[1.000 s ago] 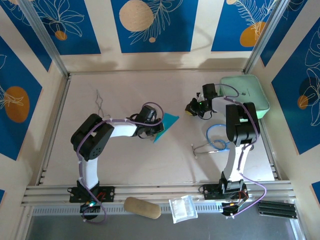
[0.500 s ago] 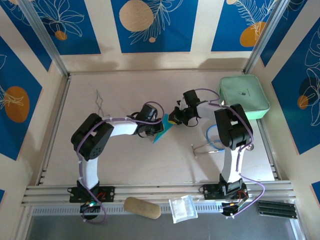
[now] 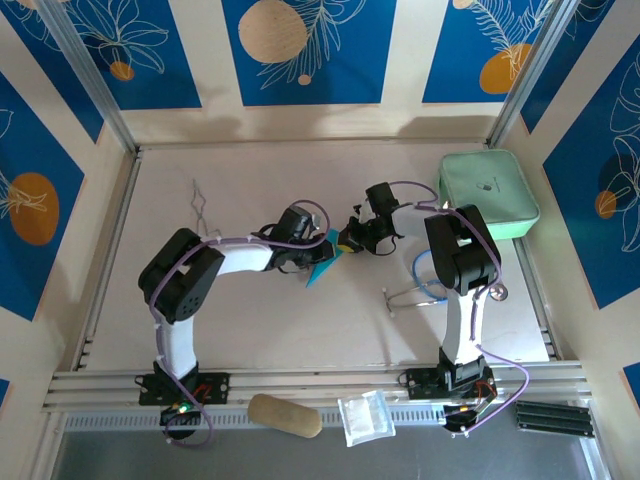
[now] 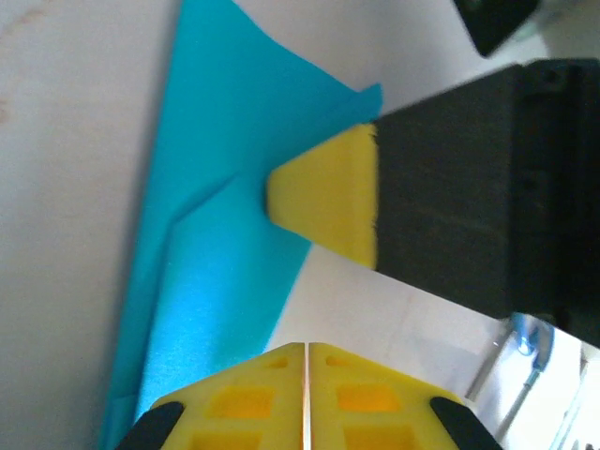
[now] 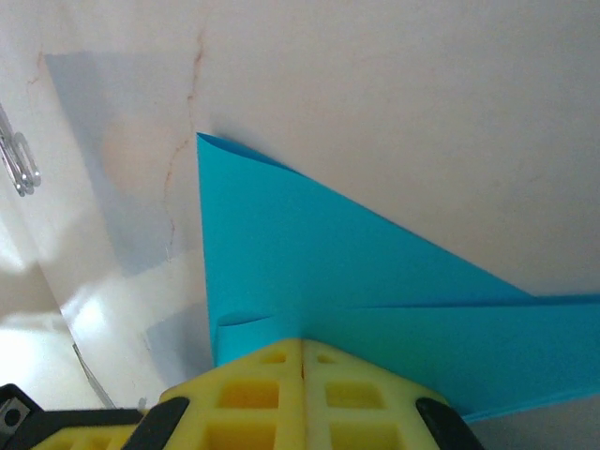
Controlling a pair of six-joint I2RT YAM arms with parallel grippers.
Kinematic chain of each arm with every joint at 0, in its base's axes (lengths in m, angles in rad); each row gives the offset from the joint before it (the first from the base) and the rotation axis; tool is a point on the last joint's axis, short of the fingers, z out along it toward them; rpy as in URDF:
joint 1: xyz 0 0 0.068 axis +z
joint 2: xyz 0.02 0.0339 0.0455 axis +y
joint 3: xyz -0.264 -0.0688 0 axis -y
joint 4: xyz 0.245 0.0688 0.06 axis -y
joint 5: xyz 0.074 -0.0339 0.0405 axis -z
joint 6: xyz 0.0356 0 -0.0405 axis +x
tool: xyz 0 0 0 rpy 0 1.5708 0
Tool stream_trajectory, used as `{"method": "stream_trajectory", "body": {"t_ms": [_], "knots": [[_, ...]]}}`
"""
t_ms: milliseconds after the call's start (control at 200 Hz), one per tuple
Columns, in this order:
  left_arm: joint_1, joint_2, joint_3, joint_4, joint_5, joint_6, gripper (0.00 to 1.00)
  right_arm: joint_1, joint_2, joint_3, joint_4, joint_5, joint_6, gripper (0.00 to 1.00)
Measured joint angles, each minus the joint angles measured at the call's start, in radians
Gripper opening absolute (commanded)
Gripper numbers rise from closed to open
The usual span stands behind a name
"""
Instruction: Fold a paper plane with a square sheet of paper (pick it up from the middle)
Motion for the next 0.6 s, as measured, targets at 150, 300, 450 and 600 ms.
{"method": "stream_trajectory", "body": {"t_ms": [150,300,450,600], "knots": [[0.000,0.000,-0.037,0.031,0.037,-0.003,0.10,0.000,0.009,0.021,-0.026,-0.002,-0.006,0.06],[0.000,0.006,-0.047,0.001,0.042,0.012,0.10,0.000,0.025,0.056,-0.071,0.000,-0.014,0.05],[0.000,0.011,-0.054,-0.015,0.039,0.031,0.09,0.000,0.041,0.096,-0.130,0.007,-0.025,0.05],[0.000,0.012,-0.071,0.013,0.039,0.031,0.08,0.000,0.053,0.123,-0.168,0.008,-0.032,0.05]]}}
